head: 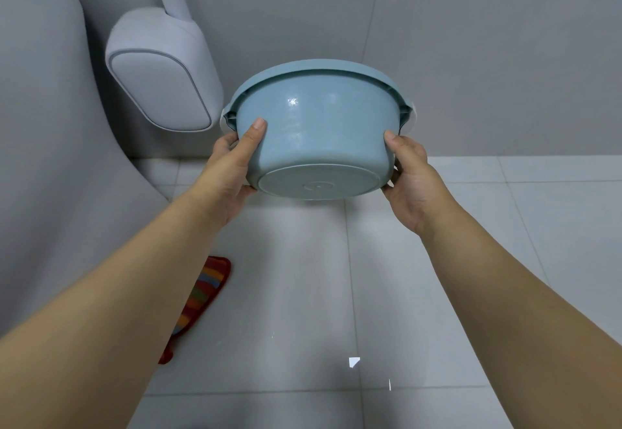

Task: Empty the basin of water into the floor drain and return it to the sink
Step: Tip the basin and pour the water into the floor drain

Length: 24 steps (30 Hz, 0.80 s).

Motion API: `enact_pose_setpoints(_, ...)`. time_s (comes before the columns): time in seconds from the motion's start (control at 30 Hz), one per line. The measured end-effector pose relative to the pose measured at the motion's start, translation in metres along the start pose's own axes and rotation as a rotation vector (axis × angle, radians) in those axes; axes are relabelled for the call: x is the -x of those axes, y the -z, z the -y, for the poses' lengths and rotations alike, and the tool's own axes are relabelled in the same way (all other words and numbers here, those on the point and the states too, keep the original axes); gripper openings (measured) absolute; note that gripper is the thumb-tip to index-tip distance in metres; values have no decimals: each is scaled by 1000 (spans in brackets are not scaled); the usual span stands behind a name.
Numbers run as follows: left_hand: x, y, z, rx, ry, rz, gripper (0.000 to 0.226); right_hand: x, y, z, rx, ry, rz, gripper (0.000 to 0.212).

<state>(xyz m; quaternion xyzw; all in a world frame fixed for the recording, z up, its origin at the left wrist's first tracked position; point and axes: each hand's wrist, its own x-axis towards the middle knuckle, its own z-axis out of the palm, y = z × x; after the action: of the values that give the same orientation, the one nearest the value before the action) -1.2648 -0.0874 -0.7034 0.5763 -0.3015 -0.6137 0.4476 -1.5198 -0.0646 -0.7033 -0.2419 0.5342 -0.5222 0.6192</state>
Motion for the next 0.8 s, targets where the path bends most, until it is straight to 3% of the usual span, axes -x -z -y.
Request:
enact_pose_setpoints(0.17,-1,-2,-2,13,-3,11,95,-2,0,2,3,6,0,49)
enact_pose_setpoints(0.47,1,-7,1,26,-8,27,59,-5,2,1,45,0,5,50)
enact_pose_setpoints(0.8,3,-11,4,49,38,7,57,-9,3,2,144,29,45,75)
